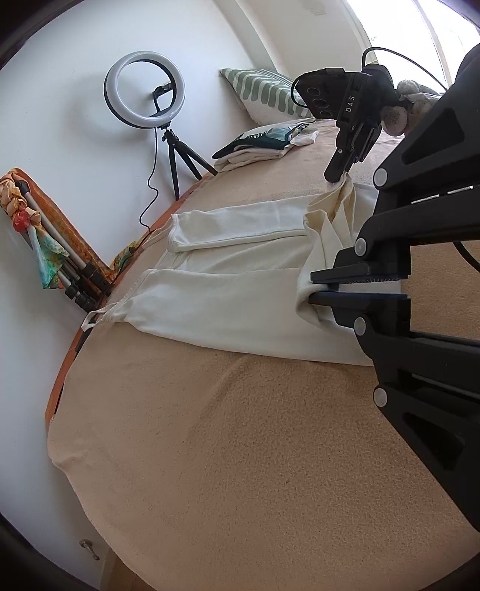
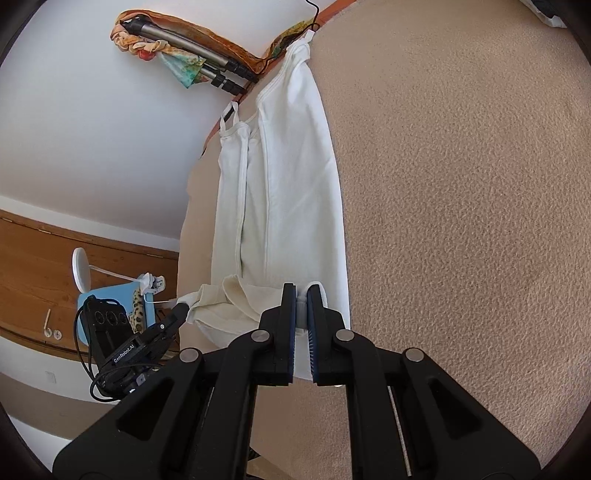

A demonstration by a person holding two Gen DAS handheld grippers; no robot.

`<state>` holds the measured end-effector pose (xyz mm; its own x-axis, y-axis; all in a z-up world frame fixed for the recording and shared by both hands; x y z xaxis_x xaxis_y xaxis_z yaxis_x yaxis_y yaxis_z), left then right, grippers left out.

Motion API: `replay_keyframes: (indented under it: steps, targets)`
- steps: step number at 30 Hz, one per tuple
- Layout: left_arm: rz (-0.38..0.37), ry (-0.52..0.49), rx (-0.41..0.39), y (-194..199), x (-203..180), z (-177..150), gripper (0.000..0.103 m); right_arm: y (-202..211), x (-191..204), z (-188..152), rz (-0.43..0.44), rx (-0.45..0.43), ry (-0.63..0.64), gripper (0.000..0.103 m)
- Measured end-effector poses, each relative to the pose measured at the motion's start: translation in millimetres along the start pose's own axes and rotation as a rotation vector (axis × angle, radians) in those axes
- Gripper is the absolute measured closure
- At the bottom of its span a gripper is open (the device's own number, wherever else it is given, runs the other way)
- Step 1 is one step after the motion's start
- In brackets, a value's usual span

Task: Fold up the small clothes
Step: 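Open both grippers to release the folded hem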

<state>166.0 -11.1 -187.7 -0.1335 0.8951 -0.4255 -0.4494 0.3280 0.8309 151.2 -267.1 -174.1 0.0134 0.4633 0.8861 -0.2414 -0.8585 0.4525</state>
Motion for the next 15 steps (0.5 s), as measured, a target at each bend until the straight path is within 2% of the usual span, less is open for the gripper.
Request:
replay_keyframes:
  steps: [3, 4, 5, 7, 10, 15]
  targets:
    - [0.042, 0.006, -0.022, -3, 7, 3, 0.101, -1, 2, 6, 0.012, -0.002, 0.007, 0.095]
    - [0.059, 0.006, -0.035, -1, 9, 5, 0.098, 2, 4, 8, 0.01, -0.002, 0.016, 0.089]
    - [0.074, 0.005, -0.054, 2, 12, 7, 0.092, 4, 6, 10, 0.001, -0.011, 0.029, 0.085]
    - [0.087, -0.013, -0.097, 12, 14, 9, 0.09, 13, 13, 15, -0.034, -0.051, 0.081, 0.068]
    - [0.077, -0.067, -0.126, 22, 8, 5, 0.09, 19, 29, 12, -0.04, -0.05, 0.163, 0.067]
    - [0.051, -0.125, -0.075, 9, -9, -14, 0.09, 0, 42, -8, -0.097, 0.026, 0.286, 0.067]
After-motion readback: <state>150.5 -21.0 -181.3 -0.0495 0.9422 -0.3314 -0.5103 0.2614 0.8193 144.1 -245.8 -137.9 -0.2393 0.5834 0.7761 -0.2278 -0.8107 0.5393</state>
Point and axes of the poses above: each gripper's, at about its wrist camera, not at the fingertips, and y roughly against the way its jaws point, x to its left, z to its top, the point moved 8 cm from there along -y, roughly the way its jaws point, and after that the axes turned 15 degrees about z, right-handed, at the moved point
